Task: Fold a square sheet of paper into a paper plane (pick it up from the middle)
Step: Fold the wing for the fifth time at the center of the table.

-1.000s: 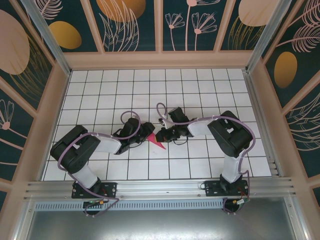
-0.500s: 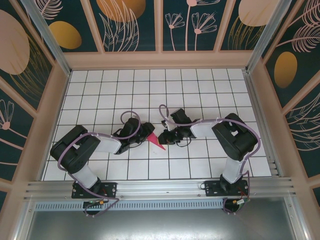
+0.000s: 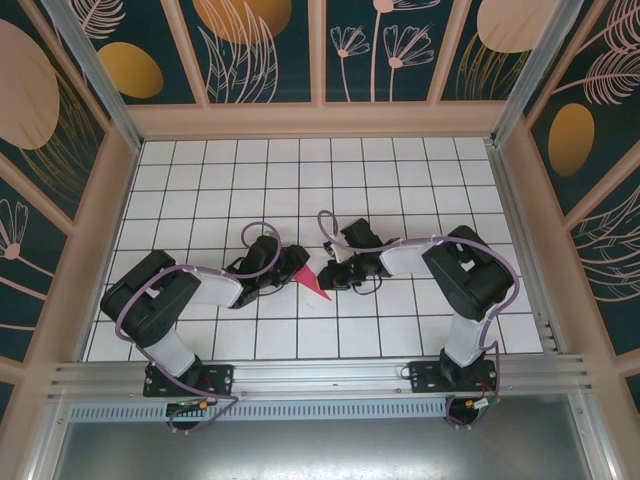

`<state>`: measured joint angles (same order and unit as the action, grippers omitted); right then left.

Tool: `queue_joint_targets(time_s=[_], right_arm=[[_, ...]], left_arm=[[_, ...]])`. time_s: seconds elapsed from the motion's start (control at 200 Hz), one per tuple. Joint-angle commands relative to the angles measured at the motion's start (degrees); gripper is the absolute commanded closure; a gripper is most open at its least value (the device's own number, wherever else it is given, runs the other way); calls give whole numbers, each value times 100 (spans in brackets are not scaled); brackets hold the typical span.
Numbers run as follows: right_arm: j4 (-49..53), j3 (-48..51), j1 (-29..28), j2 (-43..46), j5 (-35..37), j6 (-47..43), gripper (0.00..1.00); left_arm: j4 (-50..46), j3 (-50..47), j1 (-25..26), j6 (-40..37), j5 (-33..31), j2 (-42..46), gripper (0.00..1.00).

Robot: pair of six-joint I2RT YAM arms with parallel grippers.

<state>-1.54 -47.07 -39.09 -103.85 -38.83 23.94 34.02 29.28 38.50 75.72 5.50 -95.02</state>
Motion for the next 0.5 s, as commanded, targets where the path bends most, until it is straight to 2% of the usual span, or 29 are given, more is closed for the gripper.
queue_joint_targets(time_s=[0.0,0.41,0.495], right_arm=[[339,175,-2,78,157,-31,88],[477,198,-11,112,283,-149,85],[477,202,-11,30,267,-149,88]], left_arm=[[-616,-80,-106,-78,-236,-168,53],[-607,-81,-105,-70,-233,-182,53],[-601,-76,-104,-70,-221,-187,53]])
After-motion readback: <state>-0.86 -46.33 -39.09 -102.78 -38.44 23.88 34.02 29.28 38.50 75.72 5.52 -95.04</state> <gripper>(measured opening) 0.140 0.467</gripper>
